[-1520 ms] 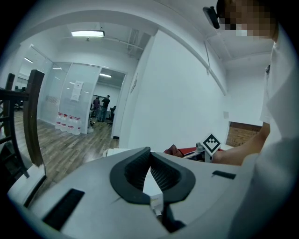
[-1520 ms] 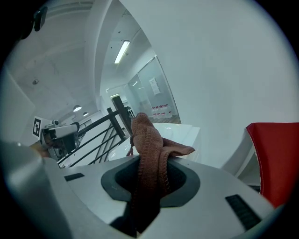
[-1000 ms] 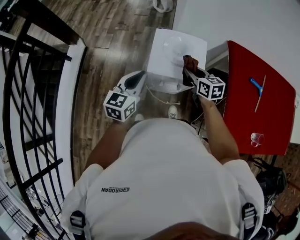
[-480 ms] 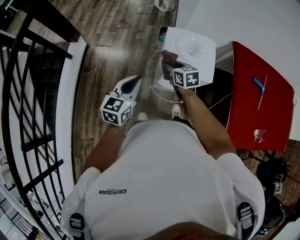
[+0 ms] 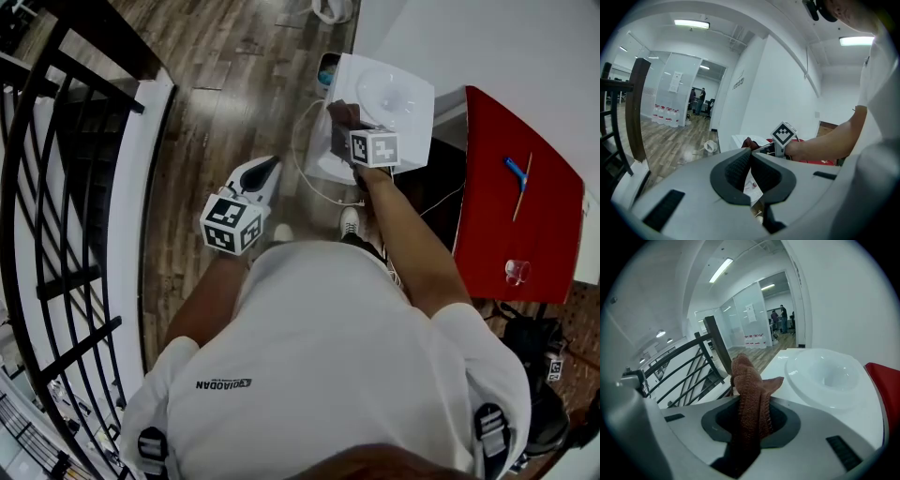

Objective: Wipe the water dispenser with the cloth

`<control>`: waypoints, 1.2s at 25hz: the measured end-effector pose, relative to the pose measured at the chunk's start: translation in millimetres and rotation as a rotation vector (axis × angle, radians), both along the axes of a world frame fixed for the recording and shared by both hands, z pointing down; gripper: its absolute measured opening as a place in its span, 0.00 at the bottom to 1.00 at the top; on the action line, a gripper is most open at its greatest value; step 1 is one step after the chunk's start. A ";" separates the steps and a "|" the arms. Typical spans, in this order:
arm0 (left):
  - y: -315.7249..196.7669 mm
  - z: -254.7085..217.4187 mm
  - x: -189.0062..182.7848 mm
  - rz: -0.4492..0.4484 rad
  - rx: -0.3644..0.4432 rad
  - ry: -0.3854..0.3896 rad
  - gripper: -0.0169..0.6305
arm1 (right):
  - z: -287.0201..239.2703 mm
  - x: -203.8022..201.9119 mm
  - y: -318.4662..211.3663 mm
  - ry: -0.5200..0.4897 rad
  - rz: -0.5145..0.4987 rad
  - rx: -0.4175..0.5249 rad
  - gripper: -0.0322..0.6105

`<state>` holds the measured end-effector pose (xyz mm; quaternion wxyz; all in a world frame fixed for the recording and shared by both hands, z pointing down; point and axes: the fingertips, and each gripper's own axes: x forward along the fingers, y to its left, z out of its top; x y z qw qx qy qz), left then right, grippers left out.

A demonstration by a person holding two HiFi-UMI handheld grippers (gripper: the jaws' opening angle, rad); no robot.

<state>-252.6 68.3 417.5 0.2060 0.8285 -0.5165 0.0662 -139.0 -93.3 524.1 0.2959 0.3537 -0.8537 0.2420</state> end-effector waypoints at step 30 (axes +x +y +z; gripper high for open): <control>-15.0 -3.4 61.4 0.111 0.008 0.007 0.02 | 6.0 219.1 -11.0 0.024 0.360 0.002 0.19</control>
